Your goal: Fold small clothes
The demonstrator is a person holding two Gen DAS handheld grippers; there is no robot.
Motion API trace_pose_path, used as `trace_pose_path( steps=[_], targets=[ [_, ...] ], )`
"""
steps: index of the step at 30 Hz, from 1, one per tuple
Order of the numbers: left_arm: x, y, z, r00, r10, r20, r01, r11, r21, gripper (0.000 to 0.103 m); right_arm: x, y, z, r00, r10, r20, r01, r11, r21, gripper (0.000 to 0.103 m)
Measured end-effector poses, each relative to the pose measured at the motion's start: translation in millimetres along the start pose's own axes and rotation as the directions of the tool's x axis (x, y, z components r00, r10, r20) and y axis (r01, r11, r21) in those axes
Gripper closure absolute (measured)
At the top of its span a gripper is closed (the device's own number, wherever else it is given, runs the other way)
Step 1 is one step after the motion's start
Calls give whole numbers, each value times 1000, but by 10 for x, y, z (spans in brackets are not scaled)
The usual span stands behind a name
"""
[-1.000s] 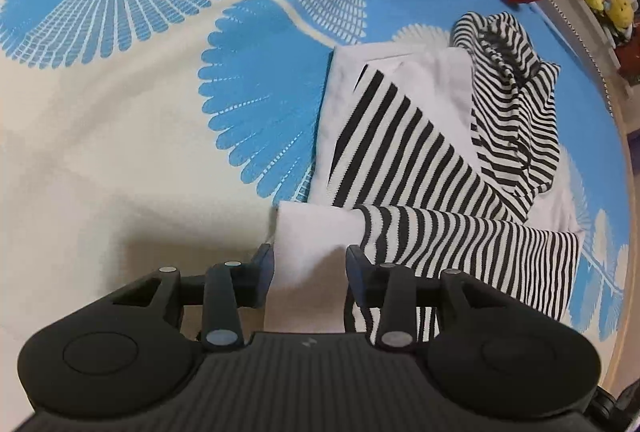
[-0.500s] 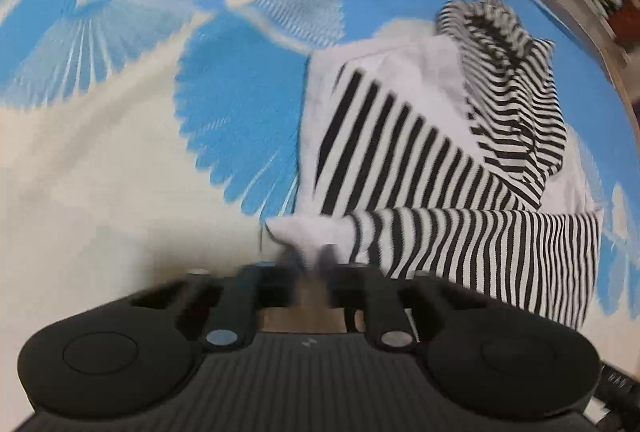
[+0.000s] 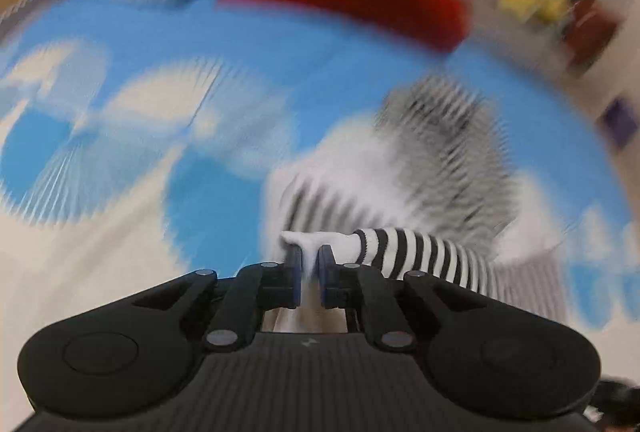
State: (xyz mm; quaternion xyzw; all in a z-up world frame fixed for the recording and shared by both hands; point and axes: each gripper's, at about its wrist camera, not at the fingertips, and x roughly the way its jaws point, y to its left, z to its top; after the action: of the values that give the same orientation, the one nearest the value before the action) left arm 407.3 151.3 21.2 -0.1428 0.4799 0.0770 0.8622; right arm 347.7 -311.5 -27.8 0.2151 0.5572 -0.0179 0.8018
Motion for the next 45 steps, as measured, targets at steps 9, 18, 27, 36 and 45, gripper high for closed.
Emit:
trace_pose_path(
  steps=[9,18,27,36,45],
  targets=[
    [50,-102,-82,990,-122,-70,125,992,35,78,-88,-129,52,977,-188,97,184,982,48,87],
    [563,-122,-429,953,-67,-294,82,996,38,69,22,57,-6,1000,26,6,-25,1000,-18,63],
    [435,-223,-384,965,-79,-250,98,993,64,62,-81,82,-10,999,37,38,-37,999,-13,61],
    [298,-250,-308,983,-61,-172,72,996,61,62,-207,129,45,996,16,85,-12,999,-46,61],
    [-11,-532,-209,995,-92,42,85,987,134,41,-614,212,224,963,13,267,26,990,-141,61]
  ],
)
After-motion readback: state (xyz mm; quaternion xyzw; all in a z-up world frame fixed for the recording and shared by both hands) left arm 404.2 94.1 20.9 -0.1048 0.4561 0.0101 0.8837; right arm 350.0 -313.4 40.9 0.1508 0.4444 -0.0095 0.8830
